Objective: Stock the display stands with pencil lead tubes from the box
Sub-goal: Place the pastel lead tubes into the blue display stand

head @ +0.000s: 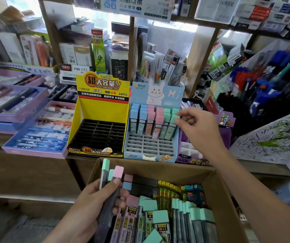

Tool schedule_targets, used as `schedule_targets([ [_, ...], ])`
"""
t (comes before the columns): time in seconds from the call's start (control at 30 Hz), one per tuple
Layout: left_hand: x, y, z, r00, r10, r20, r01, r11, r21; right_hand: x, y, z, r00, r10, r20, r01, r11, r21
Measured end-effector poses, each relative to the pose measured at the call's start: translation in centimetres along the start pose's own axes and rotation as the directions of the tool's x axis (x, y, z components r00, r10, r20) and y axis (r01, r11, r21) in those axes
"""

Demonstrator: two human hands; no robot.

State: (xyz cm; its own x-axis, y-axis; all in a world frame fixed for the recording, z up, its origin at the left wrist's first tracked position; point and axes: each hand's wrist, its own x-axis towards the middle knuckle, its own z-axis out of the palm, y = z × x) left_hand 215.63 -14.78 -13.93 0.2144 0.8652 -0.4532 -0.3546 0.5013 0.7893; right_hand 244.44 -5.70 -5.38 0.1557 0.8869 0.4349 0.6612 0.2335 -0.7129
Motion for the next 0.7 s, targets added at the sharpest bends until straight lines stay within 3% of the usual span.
schedule_targets([
  [0.7,0.4,-0.1,-0.4,1.000,-0.006,0.005,0.006,1.000,0.001,1.3,-1.1,0.7,0.994,-0.047,0.101,0.064,0.983,-0.170],
])
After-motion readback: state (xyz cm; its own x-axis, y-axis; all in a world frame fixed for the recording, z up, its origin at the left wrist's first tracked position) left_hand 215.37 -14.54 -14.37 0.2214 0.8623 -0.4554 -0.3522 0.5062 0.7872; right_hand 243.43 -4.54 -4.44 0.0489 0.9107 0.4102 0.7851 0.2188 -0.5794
